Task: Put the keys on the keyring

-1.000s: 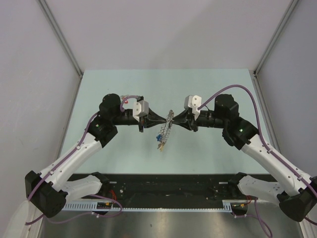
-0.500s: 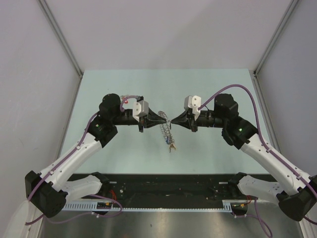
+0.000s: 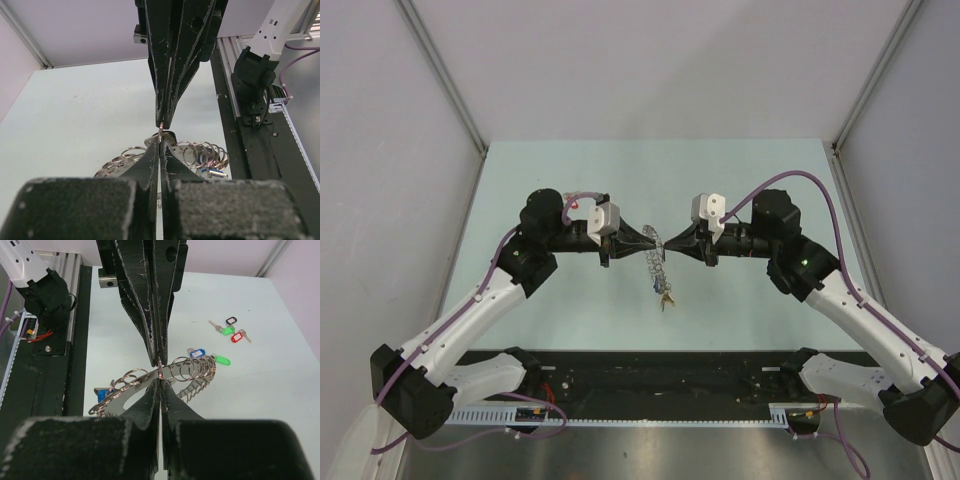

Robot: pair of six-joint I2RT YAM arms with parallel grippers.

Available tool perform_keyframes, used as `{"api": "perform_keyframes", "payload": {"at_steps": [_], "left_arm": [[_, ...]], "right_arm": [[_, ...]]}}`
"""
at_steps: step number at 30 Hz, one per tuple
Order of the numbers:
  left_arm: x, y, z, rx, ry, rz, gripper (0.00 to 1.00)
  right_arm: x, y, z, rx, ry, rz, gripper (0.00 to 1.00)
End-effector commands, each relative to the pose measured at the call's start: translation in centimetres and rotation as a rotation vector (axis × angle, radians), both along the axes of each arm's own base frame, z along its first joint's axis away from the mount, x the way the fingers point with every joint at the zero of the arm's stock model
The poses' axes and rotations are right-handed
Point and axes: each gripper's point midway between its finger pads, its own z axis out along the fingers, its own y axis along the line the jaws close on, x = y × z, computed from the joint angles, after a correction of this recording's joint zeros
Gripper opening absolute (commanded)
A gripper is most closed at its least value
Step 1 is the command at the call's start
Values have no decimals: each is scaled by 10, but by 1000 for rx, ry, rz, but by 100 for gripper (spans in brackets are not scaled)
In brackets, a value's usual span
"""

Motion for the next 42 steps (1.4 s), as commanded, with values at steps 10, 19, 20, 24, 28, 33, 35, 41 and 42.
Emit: {"api": "perform_keyframes", "payload": {"at_steps": [10, 19, 20, 24, 28, 33, 35, 41, 42], "left_arm": [[4, 1, 27, -66, -24, 35, 0], [16, 1, 26, -53, 15, 98, 0], [17, 1, 25, -51, 18, 106, 0], [21, 1, 23, -40, 24, 123, 0], [25, 2, 23, -31, 26, 144, 0], [26, 2, 25, -40, 38, 155, 0], [27, 2, 25, -46, 49, 162, 0], [23, 1, 28, -67, 48, 146, 0], [23, 1, 28, -68, 49, 143, 0]], "right_arm": [[-4, 0, 8, -1, -64, 0, 0], [-4, -1, 4, -33, -92, -40, 0], [-4, -1, 4, -34, -96, -46, 0], [-2, -1, 6, -36, -111, -72, 0], [-2, -2, 7, -37, -119, -84, 0], [-2, 1, -1, -64, -106, -87, 0], [0, 1, -6, -80, -95, -93, 0], [7, 0, -13, -96, -76, -129, 17], [8, 1, -14, -100, -73, -133, 20]]}}
